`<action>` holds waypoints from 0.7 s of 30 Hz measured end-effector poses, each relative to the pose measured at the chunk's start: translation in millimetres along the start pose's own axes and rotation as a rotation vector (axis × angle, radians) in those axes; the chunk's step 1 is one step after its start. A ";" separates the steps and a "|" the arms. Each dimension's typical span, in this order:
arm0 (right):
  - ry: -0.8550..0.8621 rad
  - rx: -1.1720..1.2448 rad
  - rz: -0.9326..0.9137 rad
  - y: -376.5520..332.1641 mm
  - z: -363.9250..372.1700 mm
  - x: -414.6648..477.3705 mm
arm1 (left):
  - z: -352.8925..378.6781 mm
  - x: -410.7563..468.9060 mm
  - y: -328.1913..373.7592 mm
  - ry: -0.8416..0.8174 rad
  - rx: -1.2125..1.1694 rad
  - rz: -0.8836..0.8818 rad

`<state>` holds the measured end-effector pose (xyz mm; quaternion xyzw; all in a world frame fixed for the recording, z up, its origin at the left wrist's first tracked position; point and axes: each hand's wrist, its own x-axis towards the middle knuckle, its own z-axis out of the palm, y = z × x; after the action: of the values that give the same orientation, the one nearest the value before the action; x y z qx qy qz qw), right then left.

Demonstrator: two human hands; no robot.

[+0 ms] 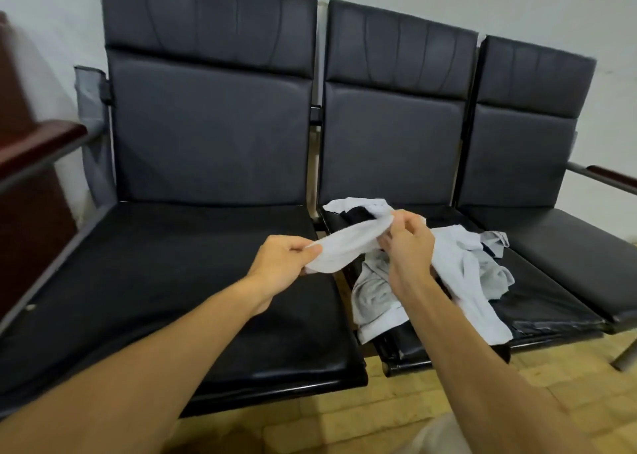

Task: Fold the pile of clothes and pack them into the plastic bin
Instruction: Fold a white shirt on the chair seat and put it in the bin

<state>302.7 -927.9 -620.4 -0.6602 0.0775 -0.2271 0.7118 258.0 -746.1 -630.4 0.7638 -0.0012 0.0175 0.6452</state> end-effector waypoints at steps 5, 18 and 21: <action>-0.056 -0.117 0.063 5.9 5.4 -12.7 | -27.4 -13.1 11.3 0.057 -0.162 -0.080; 0.006 -0.716 -0.060 33.8 -50.1 24.8 | 10.6 -11.0 5.3 -0.110 0.075 -0.159; 0.017 -1.032 -0.019 50.1 -78.3 45.6 | 35.2 2.1 1.8 -0.146 0.081 -0.159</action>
<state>322.1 -1016.9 -669.8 -0.9242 0.1790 -0.1710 0.2907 260.9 -781.1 -634.4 0.7861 0.0132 -0.0895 0.6115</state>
